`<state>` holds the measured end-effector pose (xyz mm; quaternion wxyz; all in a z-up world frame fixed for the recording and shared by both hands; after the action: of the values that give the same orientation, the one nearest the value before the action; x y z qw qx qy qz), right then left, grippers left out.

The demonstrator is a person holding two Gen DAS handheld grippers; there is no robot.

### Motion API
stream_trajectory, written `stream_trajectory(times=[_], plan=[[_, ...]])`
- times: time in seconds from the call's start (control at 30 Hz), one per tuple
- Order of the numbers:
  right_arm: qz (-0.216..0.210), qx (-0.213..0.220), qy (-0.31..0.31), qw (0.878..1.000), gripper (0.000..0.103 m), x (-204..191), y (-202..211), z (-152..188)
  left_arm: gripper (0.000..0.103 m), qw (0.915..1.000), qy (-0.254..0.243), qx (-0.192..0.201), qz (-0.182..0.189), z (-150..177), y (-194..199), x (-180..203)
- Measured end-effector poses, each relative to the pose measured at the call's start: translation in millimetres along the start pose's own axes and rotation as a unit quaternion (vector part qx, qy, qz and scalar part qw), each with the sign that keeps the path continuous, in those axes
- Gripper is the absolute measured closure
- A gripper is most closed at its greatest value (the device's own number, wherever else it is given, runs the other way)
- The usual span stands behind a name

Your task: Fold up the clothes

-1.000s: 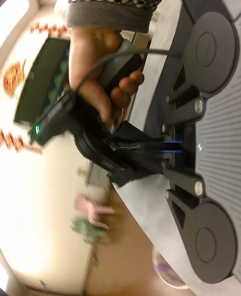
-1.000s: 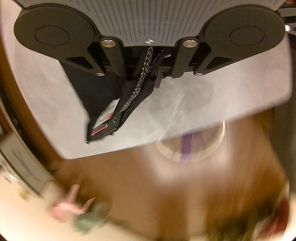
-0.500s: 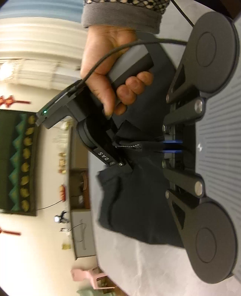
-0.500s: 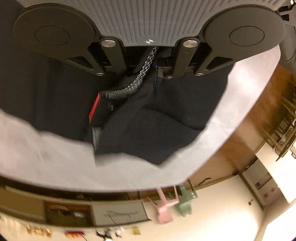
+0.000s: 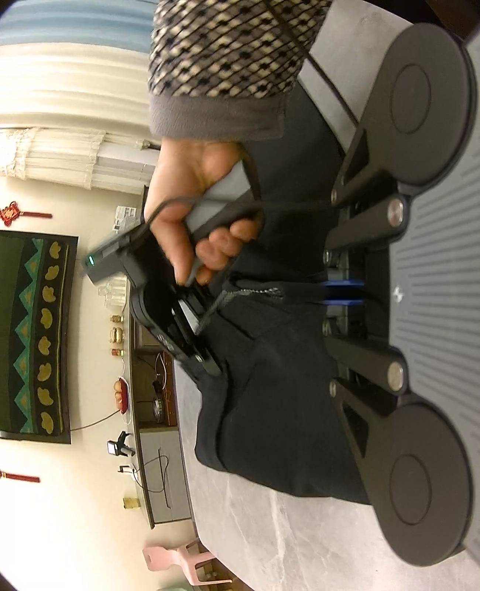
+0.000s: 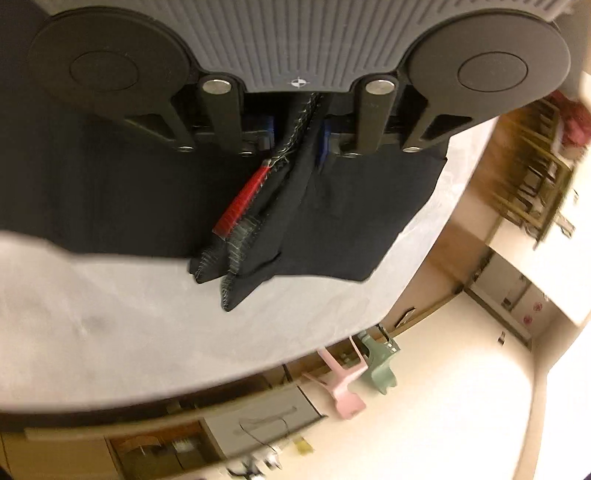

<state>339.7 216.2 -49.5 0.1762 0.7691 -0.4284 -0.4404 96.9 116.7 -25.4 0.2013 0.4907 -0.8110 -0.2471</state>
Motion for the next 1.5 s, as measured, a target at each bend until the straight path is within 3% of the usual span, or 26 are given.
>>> stream_trajectory(times=[0.17,0.4,0.5,0.57,0.6,0.7,0.8,0.9,1.0,1.03,1.13,1.2,1.37,1.5], plan=[[0.047,0.066,0.029,0.996,0.088,-4,42,19,0.097,0.9992,-0.009,0.003,0.039,-3,3,8],[0.093,0.047,-0.010,0.995,0.088,33,28,51,0.094,0.9982,-0.020,-0.044,0.037,5,-17,8],[0.105,0.053,-0.011,0.993,0.088,32,28,56,0.084,0.9975,-0.026,-0.044,0.049,5,-9,2],[0.112,0.055,-0.008,0.992,0.087,31,27,58,0.070,0.9970,-0.030,-0.042,0.058,4,-2,-2],[0.116,0.056,-0.006,0.992,0.085,30,26,59,0.067,0.9967,-0.032,-0.041,0.063,4,1,-4],[0.160,0.069,-0.002,0.985,0.057,32,53,59,0.058,0.9955,-0.037,-0.031,0.081,2,15,-14],[0.236,0.110,0.021,0.965,0.057,25,84,61,0.048,0.9957,-0.015,0.023,0.089,-5,41,-44],[0.205,0.130,0.065,0.968,0.057,-8,103,79,0.046,0.9955,0.048,0.038,0.073,-11,37,-81],[0.125,0.069,0.118,0.983,0.057,-43,90,112,0.047,0.9964,0.077,0.006,0.034,-7,6,-100],[0.120,0.050,0.134,0.982,0.057,-49,83,124,0.050,0.9962,0.085,-0.012,0.015,-5,-6,-106],[0.159,0.019,0.163,0.974,0.057,-44,69,153,0.053,0.9909,0.108,-0.068,-0.044,6,-34,-124],[0.188,0.014,0.168,0.968,0.057,-34,69,163,0.059,0.9885,0.109,-0.082,-0.064,7,-40,-131],[0.196,0.043,0.161,0.966,0.057,-34,89,136,0.057,0.9971,0.032,-0.043,-0.054,-48,-54,-118],[0.200,0.039,0.159,0.966,0.057,-27,62,108,0.057,0.9954,0.007,-0.090,-0.033,-69,-107,-123]])
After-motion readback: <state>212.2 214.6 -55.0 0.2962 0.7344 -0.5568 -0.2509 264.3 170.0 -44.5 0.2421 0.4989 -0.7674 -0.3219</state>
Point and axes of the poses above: each gripper's, at about its wrist camera, not at the fingertips, and y roughly against the way its jaws point, x to its right, z to its underside, the point moved 3 cm from there along -y, roughly the way its jaws point, and after that the axes turned 4 degrees about -x, right-handed, at the moved point
